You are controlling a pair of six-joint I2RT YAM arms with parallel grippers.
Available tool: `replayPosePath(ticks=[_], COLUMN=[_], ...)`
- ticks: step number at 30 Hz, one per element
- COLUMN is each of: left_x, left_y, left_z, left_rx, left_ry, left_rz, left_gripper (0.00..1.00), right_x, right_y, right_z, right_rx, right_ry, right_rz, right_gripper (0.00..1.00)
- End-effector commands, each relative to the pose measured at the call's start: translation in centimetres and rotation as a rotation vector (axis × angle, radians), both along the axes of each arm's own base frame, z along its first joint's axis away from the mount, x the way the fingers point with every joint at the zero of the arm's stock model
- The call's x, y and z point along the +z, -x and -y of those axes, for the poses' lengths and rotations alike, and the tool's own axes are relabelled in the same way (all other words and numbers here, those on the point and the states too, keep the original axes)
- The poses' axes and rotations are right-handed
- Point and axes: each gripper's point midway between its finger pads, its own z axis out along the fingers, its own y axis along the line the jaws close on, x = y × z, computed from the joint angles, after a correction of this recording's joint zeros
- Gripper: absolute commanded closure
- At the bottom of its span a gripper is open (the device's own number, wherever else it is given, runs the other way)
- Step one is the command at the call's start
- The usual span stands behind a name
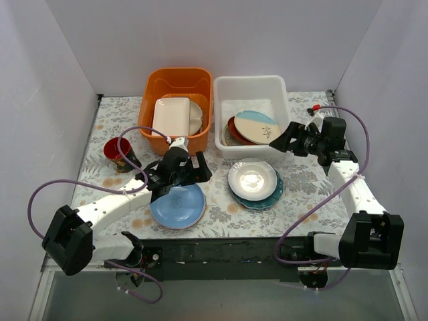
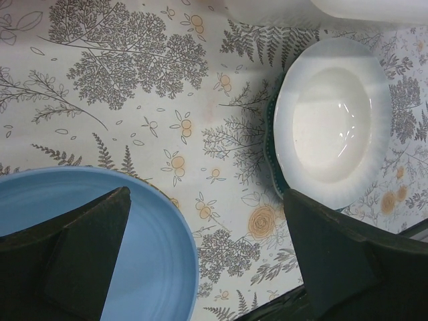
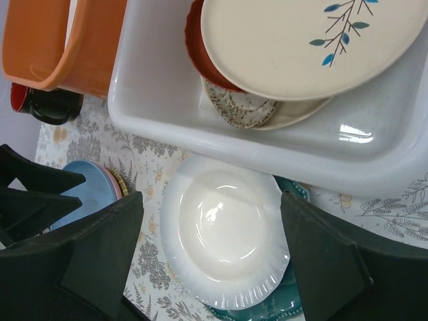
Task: Place the plates into the plastic bin on the countertop
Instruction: Pick up the plate at the center of the board.
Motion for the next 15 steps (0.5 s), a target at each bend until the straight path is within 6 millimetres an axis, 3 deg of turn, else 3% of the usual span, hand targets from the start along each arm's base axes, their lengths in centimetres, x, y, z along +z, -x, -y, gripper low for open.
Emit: replayPosePath(ticks=[1,6,15], left_x=[1.1,0.6,0.8], left_y=[-0.7,-0.9,-1.1], left_z=[1.7,2.5,3.1], left_rx=[-0.030,-0.054,-0.063], left_ry=[0.044,0.051,0.064], left_rz=[0.018,0.006,0.011], left_gripper=[0.02,0.02,0.02], right_x=[-1.0,-4.2,-8.8], right_y=[2.0,4.0,6.2], right_z=[0.0,0.1,0.4], right_rx=[0.027,0.039,0.030], right_ry=[0.032,0.045,0.060], right_rz=[-0.001,-0.062,-0.154], right_gripper=[0.12,0.21,0.25])
